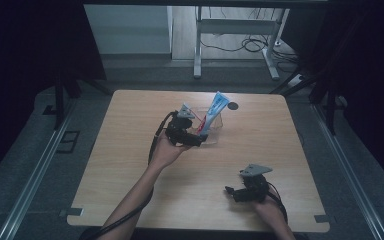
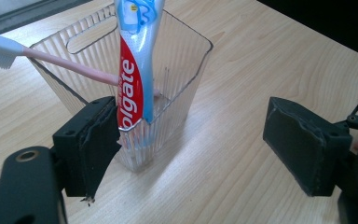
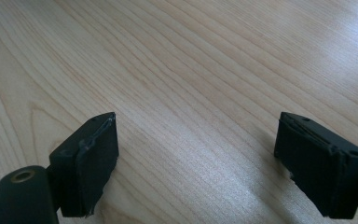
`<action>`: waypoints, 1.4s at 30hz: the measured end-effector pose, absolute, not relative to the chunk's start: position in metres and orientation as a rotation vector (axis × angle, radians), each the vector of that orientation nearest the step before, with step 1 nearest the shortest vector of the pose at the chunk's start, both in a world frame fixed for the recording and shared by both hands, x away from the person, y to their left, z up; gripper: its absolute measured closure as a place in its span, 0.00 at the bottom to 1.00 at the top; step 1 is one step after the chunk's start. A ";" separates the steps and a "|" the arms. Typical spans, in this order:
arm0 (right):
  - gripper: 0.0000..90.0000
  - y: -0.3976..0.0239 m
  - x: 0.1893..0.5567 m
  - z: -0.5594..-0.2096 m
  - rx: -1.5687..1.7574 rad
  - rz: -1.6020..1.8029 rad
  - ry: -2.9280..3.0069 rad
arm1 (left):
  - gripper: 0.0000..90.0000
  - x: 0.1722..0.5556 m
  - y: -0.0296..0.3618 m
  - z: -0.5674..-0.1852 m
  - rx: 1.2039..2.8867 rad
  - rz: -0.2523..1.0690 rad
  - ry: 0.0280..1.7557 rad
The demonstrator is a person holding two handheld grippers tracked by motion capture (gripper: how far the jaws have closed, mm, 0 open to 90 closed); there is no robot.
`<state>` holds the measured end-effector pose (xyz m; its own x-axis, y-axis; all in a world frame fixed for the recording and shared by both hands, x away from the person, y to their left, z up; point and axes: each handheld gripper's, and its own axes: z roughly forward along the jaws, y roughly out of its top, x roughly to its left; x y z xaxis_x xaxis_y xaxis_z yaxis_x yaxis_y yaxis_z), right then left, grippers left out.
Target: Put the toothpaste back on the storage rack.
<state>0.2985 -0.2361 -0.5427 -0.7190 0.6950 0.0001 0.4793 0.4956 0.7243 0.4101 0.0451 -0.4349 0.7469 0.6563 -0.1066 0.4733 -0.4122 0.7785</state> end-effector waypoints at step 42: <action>0.15 -0.236 0.298 -0.543 0.990 1.052 2.449 | 0.21 0.359 0.073 -0.453 2.115 0.274 0.834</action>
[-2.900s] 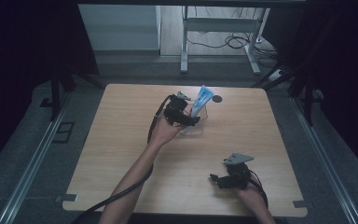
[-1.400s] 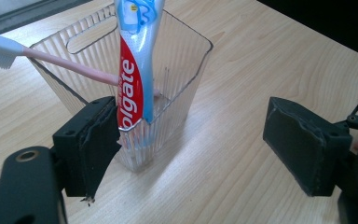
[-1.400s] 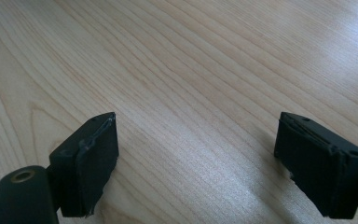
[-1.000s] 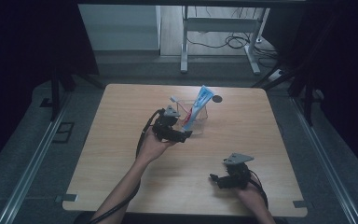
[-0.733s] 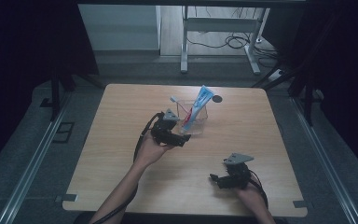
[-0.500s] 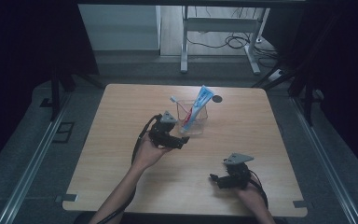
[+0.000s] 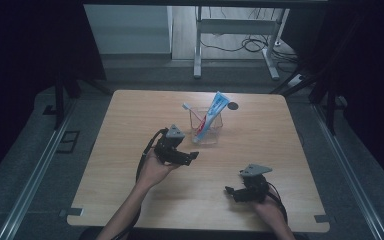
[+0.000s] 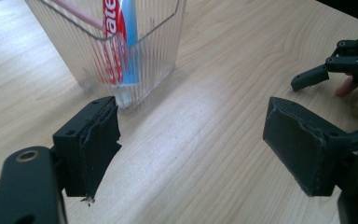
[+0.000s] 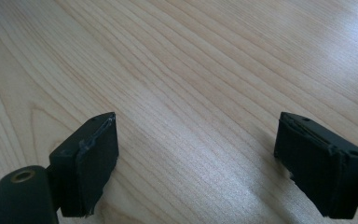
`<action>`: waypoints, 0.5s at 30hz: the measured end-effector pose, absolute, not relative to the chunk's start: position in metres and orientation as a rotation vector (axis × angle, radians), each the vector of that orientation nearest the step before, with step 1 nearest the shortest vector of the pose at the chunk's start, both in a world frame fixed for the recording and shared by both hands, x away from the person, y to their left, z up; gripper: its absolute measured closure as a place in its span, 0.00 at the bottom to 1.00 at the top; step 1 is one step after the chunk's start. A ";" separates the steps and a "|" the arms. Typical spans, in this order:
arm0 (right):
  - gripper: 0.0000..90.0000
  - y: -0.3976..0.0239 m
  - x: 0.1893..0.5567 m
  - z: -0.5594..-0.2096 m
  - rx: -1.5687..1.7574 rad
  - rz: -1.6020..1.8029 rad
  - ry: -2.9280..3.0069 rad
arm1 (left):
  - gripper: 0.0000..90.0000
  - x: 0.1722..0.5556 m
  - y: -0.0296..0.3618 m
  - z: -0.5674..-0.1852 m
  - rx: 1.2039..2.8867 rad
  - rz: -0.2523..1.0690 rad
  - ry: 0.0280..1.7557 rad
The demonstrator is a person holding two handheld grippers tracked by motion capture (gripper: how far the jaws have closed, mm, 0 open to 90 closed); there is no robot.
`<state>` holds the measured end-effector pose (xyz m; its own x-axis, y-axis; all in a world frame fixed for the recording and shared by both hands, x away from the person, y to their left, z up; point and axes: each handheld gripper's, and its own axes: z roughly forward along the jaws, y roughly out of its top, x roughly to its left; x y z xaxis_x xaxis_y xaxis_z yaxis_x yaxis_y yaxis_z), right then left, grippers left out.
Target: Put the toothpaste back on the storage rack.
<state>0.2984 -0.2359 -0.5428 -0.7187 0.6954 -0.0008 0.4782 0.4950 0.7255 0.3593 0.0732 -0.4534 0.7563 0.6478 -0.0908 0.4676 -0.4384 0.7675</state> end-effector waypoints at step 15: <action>0.15 -0.236 0.298 -0.543 0.989 1.051 2.450 | 0.21 0.345 0.086 -0.456 2.107 0.269 0.838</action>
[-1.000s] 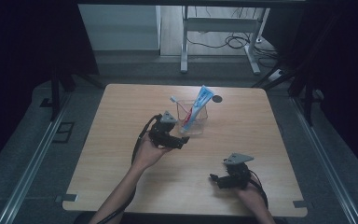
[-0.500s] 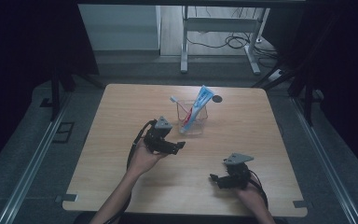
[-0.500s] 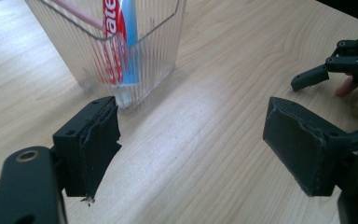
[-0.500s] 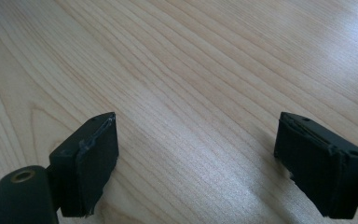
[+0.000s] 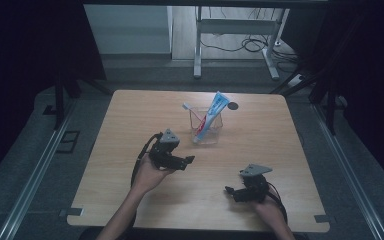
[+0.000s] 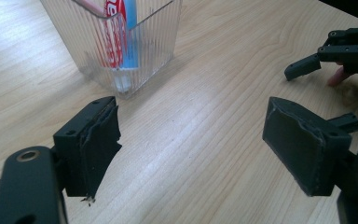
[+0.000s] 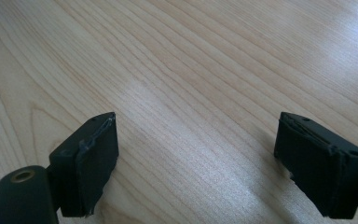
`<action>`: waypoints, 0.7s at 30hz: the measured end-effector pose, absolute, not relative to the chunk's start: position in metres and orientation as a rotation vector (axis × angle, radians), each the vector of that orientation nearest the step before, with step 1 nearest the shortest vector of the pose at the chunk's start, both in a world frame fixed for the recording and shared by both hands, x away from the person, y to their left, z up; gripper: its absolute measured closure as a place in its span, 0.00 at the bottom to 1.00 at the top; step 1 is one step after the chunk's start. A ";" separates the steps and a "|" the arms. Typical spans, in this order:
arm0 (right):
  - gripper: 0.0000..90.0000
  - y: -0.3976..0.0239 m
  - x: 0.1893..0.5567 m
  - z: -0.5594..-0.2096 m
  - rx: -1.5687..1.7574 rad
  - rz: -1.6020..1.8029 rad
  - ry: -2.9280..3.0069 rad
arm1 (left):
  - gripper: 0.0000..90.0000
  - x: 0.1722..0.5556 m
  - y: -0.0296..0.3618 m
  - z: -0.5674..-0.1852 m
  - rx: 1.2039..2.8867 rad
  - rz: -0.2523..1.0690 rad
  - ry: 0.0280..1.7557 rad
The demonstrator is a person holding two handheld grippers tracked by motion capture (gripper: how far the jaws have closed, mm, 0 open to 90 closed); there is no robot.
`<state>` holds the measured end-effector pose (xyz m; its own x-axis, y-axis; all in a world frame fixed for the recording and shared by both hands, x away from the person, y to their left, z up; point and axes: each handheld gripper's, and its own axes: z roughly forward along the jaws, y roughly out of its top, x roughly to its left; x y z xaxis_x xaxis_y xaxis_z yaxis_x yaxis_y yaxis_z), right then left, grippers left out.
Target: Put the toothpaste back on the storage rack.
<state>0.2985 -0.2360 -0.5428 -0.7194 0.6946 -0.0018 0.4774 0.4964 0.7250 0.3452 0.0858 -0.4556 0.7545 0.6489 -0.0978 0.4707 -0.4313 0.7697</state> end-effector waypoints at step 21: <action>0.15 -0.236 0.298 -0.543 0.991 1.051 2.450 | 0.17 0.327 0.109 -0.480 2.084 0.268 0.911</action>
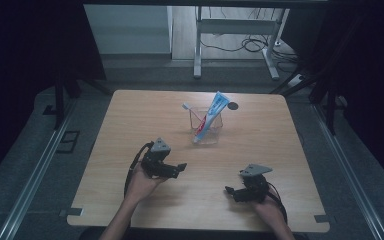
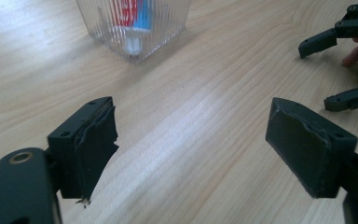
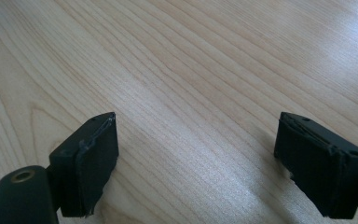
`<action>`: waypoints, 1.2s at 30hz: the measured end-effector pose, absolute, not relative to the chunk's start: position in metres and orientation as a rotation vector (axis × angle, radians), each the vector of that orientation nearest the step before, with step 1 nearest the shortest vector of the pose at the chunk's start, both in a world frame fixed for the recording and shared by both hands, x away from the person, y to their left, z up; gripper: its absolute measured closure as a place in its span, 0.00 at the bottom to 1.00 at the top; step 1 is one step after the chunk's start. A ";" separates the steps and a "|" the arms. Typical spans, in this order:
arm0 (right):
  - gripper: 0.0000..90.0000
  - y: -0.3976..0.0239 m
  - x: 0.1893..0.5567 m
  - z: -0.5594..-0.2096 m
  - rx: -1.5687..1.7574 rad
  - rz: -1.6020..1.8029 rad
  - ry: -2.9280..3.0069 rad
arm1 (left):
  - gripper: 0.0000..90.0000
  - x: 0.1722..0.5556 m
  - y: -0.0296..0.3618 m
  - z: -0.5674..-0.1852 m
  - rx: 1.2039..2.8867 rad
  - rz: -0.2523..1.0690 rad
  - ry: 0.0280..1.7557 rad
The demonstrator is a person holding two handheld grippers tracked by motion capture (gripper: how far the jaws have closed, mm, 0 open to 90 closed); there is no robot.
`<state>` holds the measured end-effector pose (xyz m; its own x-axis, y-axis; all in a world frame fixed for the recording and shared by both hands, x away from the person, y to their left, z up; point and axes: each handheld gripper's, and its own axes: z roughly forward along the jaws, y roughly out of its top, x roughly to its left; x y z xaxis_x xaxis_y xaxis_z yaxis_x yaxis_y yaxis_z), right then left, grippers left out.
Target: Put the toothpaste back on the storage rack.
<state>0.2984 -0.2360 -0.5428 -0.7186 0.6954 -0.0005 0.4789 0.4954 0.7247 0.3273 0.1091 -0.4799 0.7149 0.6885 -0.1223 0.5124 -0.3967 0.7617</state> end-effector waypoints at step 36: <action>0.15 -0.236 0.298 -0.543 0.993 1.049 2.449 | 0.14 0.283 0.130 -0.544 2.188 0.371 1.018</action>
